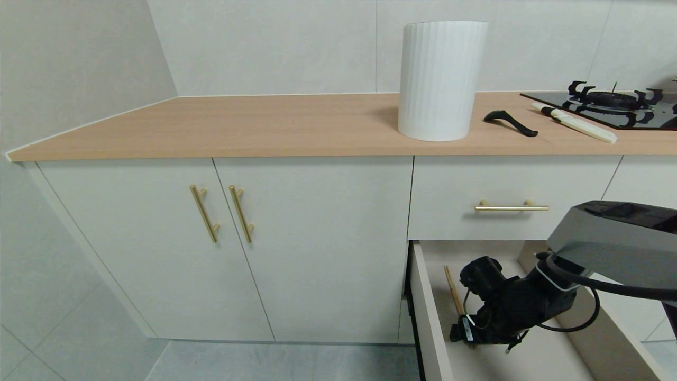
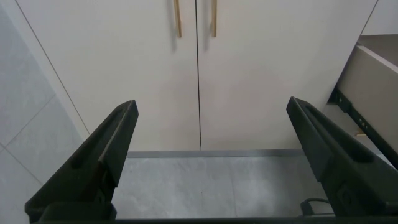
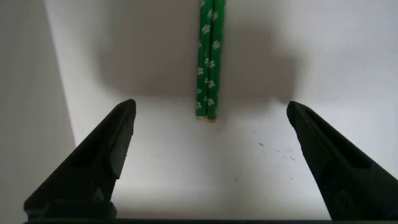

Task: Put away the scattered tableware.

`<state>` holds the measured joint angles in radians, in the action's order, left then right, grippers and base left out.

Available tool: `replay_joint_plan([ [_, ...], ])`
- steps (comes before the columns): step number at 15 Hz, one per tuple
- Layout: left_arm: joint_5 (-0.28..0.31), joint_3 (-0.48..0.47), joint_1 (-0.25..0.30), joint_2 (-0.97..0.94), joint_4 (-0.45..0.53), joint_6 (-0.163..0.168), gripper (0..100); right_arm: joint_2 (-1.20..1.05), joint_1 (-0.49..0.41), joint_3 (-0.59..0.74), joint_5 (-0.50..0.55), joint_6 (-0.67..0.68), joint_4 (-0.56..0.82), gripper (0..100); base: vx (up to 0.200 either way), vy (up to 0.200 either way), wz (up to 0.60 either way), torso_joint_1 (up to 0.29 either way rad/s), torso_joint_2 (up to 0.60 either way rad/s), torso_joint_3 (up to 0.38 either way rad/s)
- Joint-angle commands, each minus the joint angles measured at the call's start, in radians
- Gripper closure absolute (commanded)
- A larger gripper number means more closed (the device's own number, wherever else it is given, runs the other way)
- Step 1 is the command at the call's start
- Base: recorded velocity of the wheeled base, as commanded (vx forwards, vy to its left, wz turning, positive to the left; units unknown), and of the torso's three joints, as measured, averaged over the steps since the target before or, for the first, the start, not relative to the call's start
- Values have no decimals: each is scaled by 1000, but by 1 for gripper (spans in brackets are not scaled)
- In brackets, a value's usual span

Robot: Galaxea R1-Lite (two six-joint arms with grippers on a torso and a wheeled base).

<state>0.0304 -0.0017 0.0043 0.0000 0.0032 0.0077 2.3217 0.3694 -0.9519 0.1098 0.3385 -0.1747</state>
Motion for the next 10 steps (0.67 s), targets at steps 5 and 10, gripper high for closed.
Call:
replay_joint_plan([
  [5, 0, 0, 0, 0, 0, 0, 0, -440, -27, 111, 8, -30, 6, 0, 0, 0, 0, 0, 0, 0],
  [10, 0, 0, 0, 0, 0, 0, 0, -746, -98, 142, 10, -119, 7, 0, 0, 0, 0, 0, 0, 0],
])
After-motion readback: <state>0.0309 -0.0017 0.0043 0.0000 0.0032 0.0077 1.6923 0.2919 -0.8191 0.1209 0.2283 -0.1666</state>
